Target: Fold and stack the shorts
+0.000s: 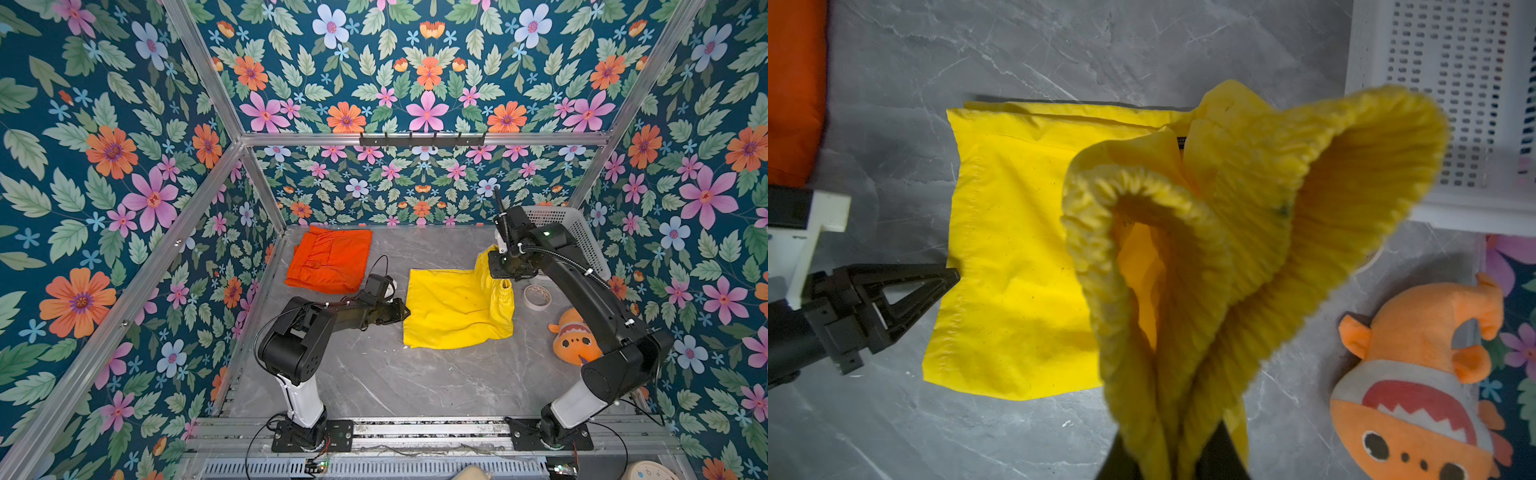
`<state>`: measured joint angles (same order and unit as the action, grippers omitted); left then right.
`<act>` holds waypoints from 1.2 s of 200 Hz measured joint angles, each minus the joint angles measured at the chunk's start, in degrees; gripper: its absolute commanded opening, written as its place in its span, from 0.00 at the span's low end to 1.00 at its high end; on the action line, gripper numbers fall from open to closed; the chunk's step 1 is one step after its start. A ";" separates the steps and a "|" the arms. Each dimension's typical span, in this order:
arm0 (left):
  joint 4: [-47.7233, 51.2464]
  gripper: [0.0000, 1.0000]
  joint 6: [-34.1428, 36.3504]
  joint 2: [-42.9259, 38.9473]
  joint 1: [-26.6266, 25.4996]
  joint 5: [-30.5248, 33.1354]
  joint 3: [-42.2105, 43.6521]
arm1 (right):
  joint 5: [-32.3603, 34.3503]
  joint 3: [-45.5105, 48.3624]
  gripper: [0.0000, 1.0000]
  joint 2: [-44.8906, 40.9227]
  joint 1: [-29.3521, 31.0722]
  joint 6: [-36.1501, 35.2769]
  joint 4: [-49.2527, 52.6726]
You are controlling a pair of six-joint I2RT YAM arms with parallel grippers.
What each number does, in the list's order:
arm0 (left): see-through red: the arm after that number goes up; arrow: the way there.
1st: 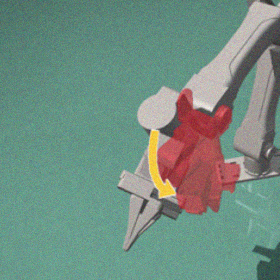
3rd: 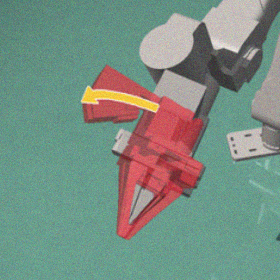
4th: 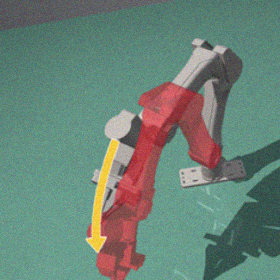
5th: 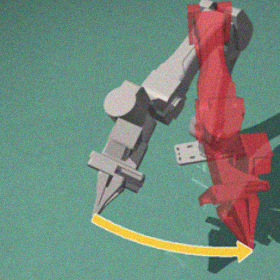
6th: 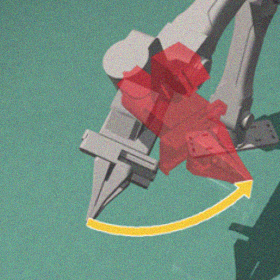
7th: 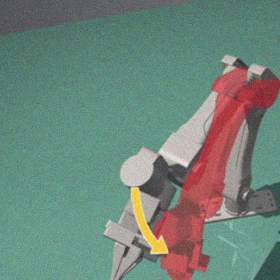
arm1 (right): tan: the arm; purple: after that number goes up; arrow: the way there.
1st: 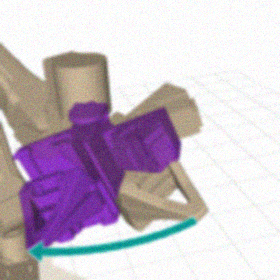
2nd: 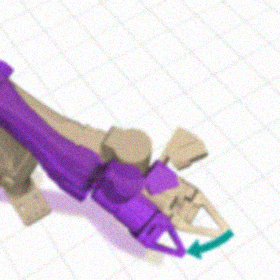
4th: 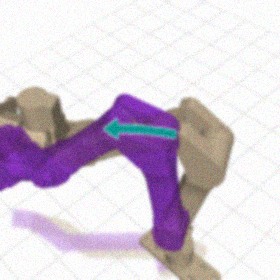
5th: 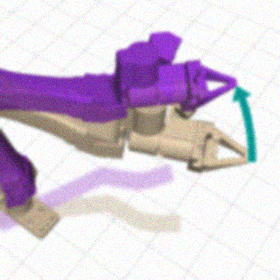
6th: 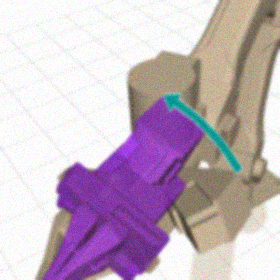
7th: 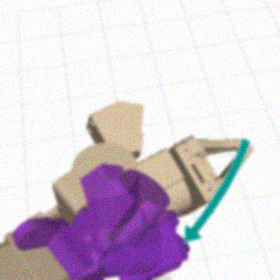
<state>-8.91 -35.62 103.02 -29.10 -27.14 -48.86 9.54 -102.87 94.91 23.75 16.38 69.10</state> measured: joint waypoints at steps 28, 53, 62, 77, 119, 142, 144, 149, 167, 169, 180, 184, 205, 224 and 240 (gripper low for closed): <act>-2.54 0.18 -0.20 1.18 -0.17 -0.79 0.37 | 5.29 -4.85 0.12 5.99 5.75 0.55 2.27; -3.74 0.11 -0.17 1.77 -0.57 -0.90 0.63 | 8.66 -10.14 0.12 10.51 10.08 1.46 4.72; -3.82 0.10 0.00 1.97 -0.74 -0.85 0.61 | 9.75 -12.04 0.12 12.04 11.50 1.64 5.29; -4.22 0.10 0.28 2.25 -0.90 -0.83 0.66 | 11.45 -16.09 0.12 15.21 13.88 2.64 7.15; -5.79 0.10 0.70 2.80 -1.01 -1.20 0.83 | 13.35 -24.59 0.12 22.40 18.23 3.58 10.19; -6.14 0.10 0.70 2.84 -1.05 -1.20 0.94 | 12.46 -26.36 0.12 25.44 19.34 4.02 10.51; -6.14 0.10 0.70 2.84 -1.05 -1.20 0.92 | 12.35 -26.38 0.12 25.59 19.34 4.02 10.51; -6.21 0.10 0.72 2.89 -1.05 -1.22 0.92 | 11.91 -26.38 0.13 26.10 19.37 4.07 10.45; -6.19 0.10 1.11 3.02 -1.09 -1.27 0.68 | 10.34 -25.57 0.14 27.54 19.26 4.46 9.70; -6.19 0.11 1.11 3.02 -1.09 -1.27 0.63 | 10.19 -25.46 0.14 27.61 19.26 4.46 9.60; -6.08 0.11 1.14 3.13 -1.14 -1.25 0.42 | 8.74 -24.17 0.14 27.96 19.37 4.48 8.41; -6.03 0.11 1.14 3.15 -1.14 -1.25 0.35 | 8.13 -23.71 0.14 28.02 19.43 4.50 8.00; -5.68 0.12 1.29 3.21 -1.16 -1.22 0.04 | 5.01 -20.15 0.15 27.93 19.54 4.94 4.85; -5.60 0.12 1.31 3.21 -1.16 -1.20 -0.04 | 2.32 -16.41 0.18 27.45 19.52 5.81 1.51; -5.60 0.13 1.31 3.21 -1.16 -1.22 -0.04 | 1.03 -14.47 0.21 27.34 19.52 6.27 -0.87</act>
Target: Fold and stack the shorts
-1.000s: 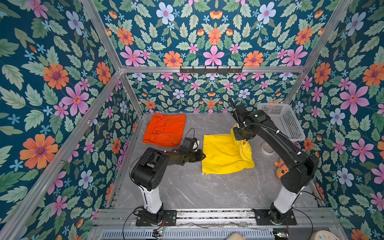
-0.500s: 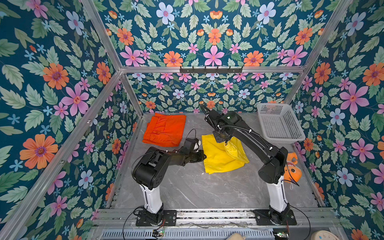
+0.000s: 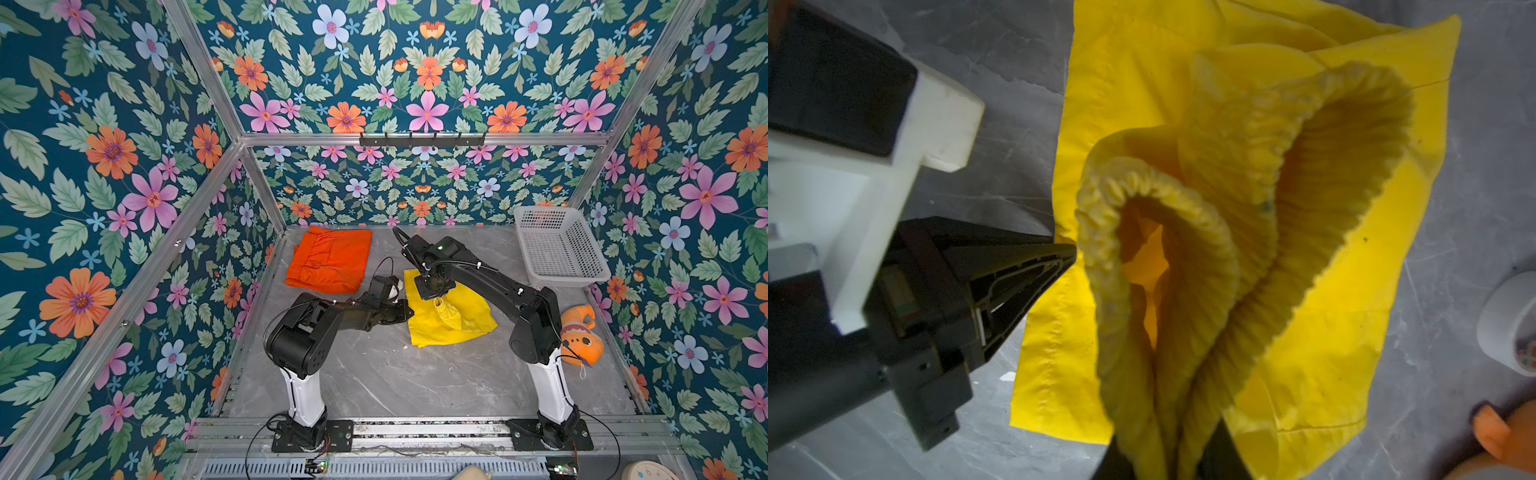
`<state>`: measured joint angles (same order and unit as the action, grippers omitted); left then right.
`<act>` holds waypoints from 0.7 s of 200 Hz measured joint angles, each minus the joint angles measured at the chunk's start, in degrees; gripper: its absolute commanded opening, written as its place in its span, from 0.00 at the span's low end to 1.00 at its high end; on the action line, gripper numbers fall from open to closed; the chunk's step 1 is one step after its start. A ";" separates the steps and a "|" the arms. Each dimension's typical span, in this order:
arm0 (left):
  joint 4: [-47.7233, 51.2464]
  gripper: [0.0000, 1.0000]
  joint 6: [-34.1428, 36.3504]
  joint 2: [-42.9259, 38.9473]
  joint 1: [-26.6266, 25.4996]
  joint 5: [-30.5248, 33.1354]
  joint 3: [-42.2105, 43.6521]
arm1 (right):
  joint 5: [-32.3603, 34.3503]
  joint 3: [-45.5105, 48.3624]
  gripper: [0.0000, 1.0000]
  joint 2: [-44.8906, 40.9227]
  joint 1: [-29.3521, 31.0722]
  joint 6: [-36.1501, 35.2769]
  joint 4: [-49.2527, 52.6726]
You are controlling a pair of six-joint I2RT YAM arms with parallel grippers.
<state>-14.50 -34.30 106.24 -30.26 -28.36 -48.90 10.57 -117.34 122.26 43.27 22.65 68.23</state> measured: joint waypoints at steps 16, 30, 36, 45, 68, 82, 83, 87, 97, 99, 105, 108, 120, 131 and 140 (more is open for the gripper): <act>0.07 0.17 -0.02 -0.20 0.00 0.07 0.00 | -1.55 2.16 0.28 0.00 0.02 1.16 -3.08; 0.98 0.23 -0.02 -0.92 -0.09 0.55 0.02 | -2.73 3.96 0.33 -0.02 -0.13 1.84 -5.95; 1.66 0.26 -0.04 -1.44 -0.09 0.96 0.02 | -3.30 4.61 0.37 -0.04 -0.20 2.25 -7.06; 2.95 0.31 -0.02 -2.45 -0.09 1.86 0.17 | -4.20 5.33 0.44 -0.07 -0.28 2.69 -8.81; 7.06 0.44 -0.09 -6.71 0.20 4.11 1.01 | -5.99 6.19 0.57 -0.28 -0.42 3.34 -12.37; 8.59 0.52 -0.11 -10.71 0.44 5.55 2.21 | -7.13 6.75 0.61 -1.29 -0.42 3.78 -14.23; 8.74 0.53 -0.17 -11.17 0.48 5.70 2.36 | -7.21 6.78 0.61 -1.38 -0.42 3.80 -14.34; 9.03 0.54 -0.26 -12.39 0.61 6.16 2.82 | -7.50 7.04 0.63 -1.84 -0.42 3.96 -14.84; 10.45 0.55 -0.72 -16.13 0.81 7.45 4.28 | -8.57 7.91 0.64 -3.32 -0.42 3.96 -16.31; 10.71 0.56 -0.98 -16.90 0.85 7.67 4.57 | -8.81 8.13 0.64 -3.72 -0.42 3.96 -16.70; 11.39 0.57 -1.51 -18.84 1.01 8.11 5.27 | -9.42 8.72 0.65 -4.79 -0.44 3.96 -17.44; 11.74 0.58 -1.46 -19.98 1.09 8.44 5.66 | -9.62 9.03 0.65 -5.25 -0.48 3.96 -17.79; 12.68 0.61 -1.77 -23.76 1.36 10.08 6.91 | -10.58 10.51 0.66 -7.43 -0.79 3.96 -19.19; 12.76 0.63 -3.13 -26.80 1.42 10.58 8.13 | -12.15 12.74 0.68 -9.79 -1.60 3.96 -20.63; 12.26 0.64 -3.78 -28.85 1.51 11.10 9.40 | -13.38 15.63 0.70 -12.22 -2.97 4.20 -22.38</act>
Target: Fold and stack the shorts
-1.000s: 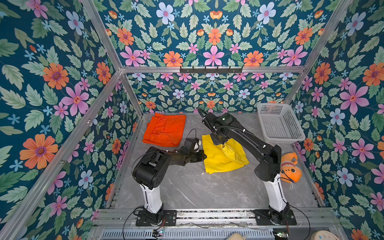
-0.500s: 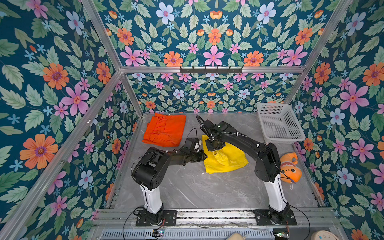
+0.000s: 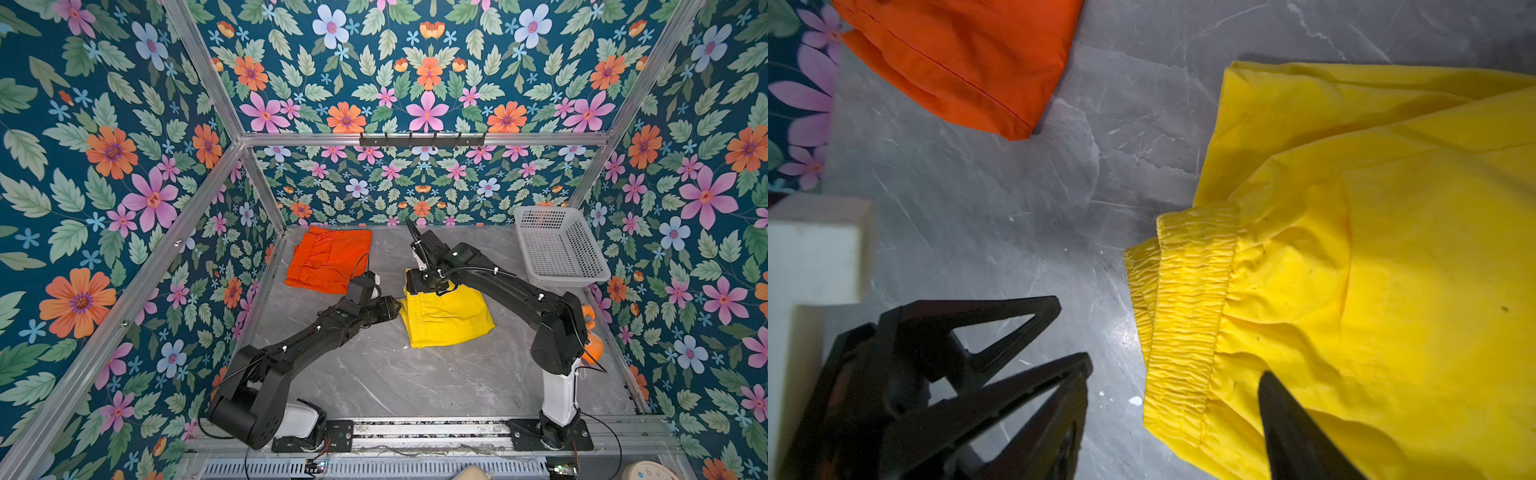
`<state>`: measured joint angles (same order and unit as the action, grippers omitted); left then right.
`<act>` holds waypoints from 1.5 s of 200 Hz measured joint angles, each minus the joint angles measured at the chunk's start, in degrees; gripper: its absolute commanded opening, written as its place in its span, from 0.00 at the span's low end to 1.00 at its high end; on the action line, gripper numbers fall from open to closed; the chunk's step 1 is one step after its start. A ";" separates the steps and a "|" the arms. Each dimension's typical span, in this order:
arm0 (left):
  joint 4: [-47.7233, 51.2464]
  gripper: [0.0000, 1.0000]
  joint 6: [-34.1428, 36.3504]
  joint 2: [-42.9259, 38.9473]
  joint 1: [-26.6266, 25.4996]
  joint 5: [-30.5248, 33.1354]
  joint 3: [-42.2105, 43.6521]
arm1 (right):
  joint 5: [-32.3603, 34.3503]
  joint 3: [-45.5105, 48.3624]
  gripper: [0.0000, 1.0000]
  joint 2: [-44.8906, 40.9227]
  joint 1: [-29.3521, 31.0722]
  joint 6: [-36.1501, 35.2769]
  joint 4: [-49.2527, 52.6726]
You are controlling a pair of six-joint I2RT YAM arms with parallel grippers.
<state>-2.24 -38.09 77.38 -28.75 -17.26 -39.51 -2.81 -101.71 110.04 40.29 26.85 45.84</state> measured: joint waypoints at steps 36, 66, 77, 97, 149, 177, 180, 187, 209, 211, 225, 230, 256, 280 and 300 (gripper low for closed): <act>-5.20 0.68 -5.38 -1.88 -0.63 -0.31 4.66 | -4.74 15.23 0.70 -8.83 -9.49 1.31 -6.73; -10.82 0.71 -8.09 2.89 -2.05 -1.88 4.94 | -11.87 28.26 0.71 -14.60 -20.70 2.95 -13.20; -13.46 0.72 -8.48 4.74 -2.71 -2.45 5.40 | -14.01 31.63 0.72 -16.17 -23.98 2.95 -15.15; -17.84 0.73 -10.08 8.63 -4.02 -3.50 5.73 | -17.22 34.07 0.73 -16.63 -28.48 2.71 -17.25; -24.02 0.73 -12.17 15.30 -6.56 -2.36 6.23 | -19.96 34.16 0.76 -11.06 -32.96 -1.55 -17.11; -27.89 0.71 -12.76 18.12 -7.58 -1.99 5.90 | -21.20 33.70 0.76 -8.09 -32.94 -3.58 -16.28; -28.28 0.71 -12.83 18.36 -7.72 -1.99 5.90 | -21.33 33.57 0.76 -7.69 -32.94 -3.78 -16.09; -29.42 0.70 -13.00 18.95 -8.04 -2.01 5.92 | -21.70 33.42 0.76 -6.91 -32.96 -4.31 -15.78; -33.14 0.67 -14.29 20.65 -8.44 -2.19 6.27 | -22.40 33.88 0.75 -5.84 -32.96 -5.01 -15.58; -33.42 0.67 -14.29 20.81 -8.48 -2.21 6.27 | -22.49 33.99 0.75 -5.84 -32.96 -5.03 -15.56; -35.47 0.65 -14.86 21.88 -8.68 -2.56 6.38 | -23.04 34.62 0.74 -5.79 -32.98 -5.09 -15.61; -36.06 0.64 -15.19 22.16 -8.74 -2.56 6.43 | -23.41 34.84 0.74 -5.70 -32.98 -5.09 -15.69; -38.29 0.56 -15.98 23.32 -8.85 -2.58 6.64 | -25.22 35.74 0.66 -3.98 -32.98 -5.07 -16.50; -39.32 0.49 -17.09 24.30 -8.87 -2.73 6.56 | -27.17 35.85 0.50 -2.80 -33.07 -4.90 -17.81; -40.54 0.42 -17.49 25.11 -8.87 -3.02 6.58 | -28.09 36.54 0.36 -2.49 -33.07 -4.66 -19.28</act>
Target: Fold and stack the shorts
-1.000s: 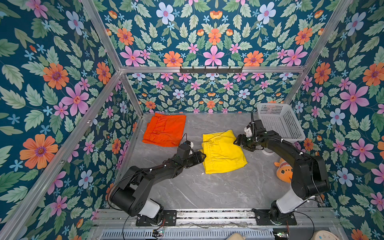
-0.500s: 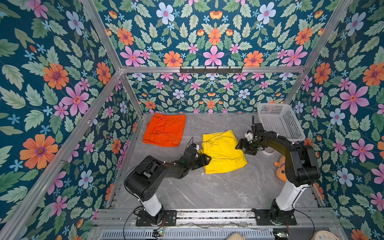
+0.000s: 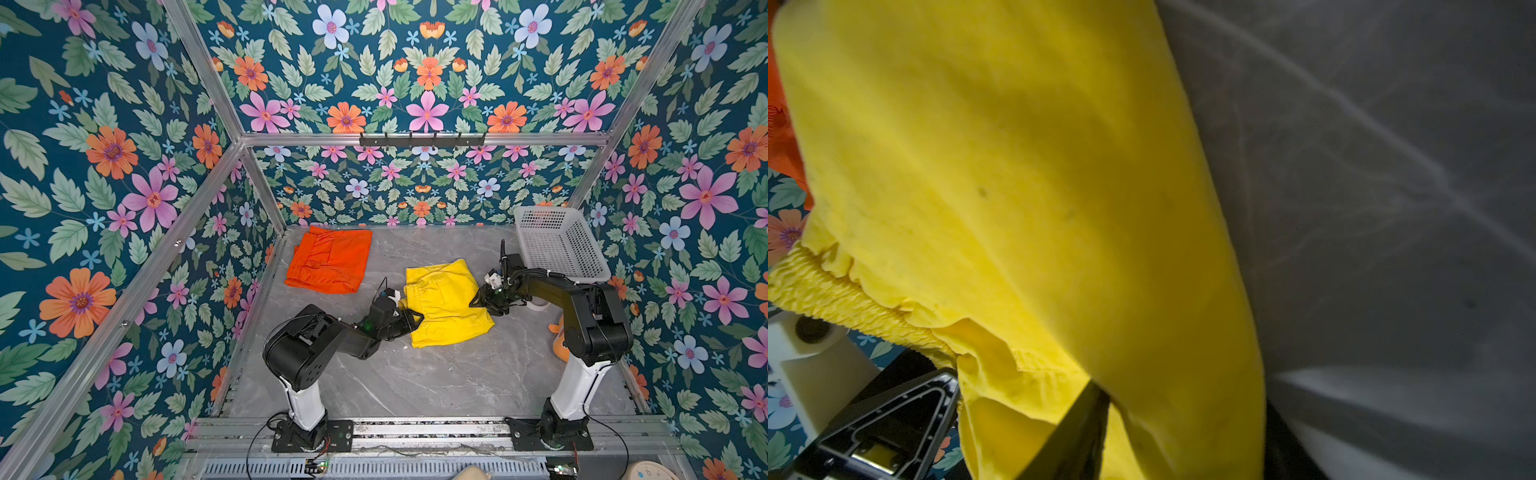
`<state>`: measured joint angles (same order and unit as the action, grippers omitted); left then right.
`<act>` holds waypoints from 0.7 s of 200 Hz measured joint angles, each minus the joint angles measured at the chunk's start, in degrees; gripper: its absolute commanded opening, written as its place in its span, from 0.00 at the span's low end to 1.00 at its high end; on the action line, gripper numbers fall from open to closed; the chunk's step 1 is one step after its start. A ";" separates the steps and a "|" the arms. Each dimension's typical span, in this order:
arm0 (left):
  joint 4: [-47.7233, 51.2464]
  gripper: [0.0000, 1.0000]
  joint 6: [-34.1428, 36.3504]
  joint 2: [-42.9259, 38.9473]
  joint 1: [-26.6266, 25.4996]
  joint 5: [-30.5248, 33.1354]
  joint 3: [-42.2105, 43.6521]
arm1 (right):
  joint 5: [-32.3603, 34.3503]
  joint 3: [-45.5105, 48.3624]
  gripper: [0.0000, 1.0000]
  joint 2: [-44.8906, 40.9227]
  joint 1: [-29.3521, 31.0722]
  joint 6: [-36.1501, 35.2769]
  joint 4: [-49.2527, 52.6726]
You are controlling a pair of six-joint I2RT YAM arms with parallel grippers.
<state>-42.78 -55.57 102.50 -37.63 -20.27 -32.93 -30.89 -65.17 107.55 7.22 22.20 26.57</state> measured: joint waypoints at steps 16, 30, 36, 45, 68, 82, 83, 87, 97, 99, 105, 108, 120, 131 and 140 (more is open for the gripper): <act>-0.85 0.36 -1.25 0.44 0.00 -0.50 0.22 | -0.04 0.94 0.29 -0.42 0.00 0.31 -0.70; -1.03 0.28 -1.44 0.48 0.00 -1.05 0.33 | -0.35 1.49 0.24 -1.27 0.04 0.76 -0.66; -1.20 0.24 -1.44 0.46 0.00 -1.18 0.33 | -0.42 1.64 0.22 -1.70 0.07 1.31 -0.79; -1.29 0.20 -1.64 0.31 0.00 -1.31 0.26 | -0.50 2.10 0.21 -2.40 0.07 1.64 -1.27; -0.90 0.10 -1.95 -0.20 0.02 -1.73 -0.37 | -1.27 3.91 0.14 -4.22 0.04 3.02 -3.10; -0.15 0.05 -2.01 -0.66 0.09 -1.99 -1.03 | -1.75 5.42 0.11 -5.62 0.07 4.20 -4.37; -0.11 0.05 -2.01 -0.70 0.11 -2.01 -1.07 | -1.75 5.49 0.10 -5.68 0.07 4.33 -4.46; 0.31 0.04 -1.97 -0.94 0.15 -2.12 -1.29 | -1.86 5.95 0.09 -6.19 0.07 4.92 -4.94; 1.46 0.03 -1.20 -1.77 0.28 -2.12 -1.90 | -1.99 6.86 0.07 -7.39 0.07 5.51 -5.81; 1.79 0.03 -1.05 -2.01 0.31 -2.14 -2.05 | -1.99 7.06 0.07 -7.72 0.07 5.84 -5.99; 3.06 0.03 -0.68 -2.75 0.42 -2.19 -2.58 | -2.03 7.52 0.07 -8.57 0.09 6.58 -6.38; 3.78 0.03 -0.31 -3.10 0.48 -2.32 -2.86 | -2.05 7.74 0.07 -9.09 0.11 6.86 -6.49; 7.10 0.02 1.73 -4.94 0.90 -2.36 -4.33 | -2.05 7.93 0.05 -10.91 0.39 7.82 -6.64; 11.19 0.01 3.98 -6.80 1.25 -2.08 -6.14 | -1.73 7.91 0.05 -13.11 1.16 9.11 -6.86; 14.43 0.00 6.25 -8.24 1.62 -1.84 -7.87 | -1.33 7.74 0.04 -15.02 2.27 9.57 -6.99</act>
<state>-28.36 -49.32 94.26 -36.01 -22.11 -40.80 -32.23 -57.43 92.53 9.50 31.77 19.57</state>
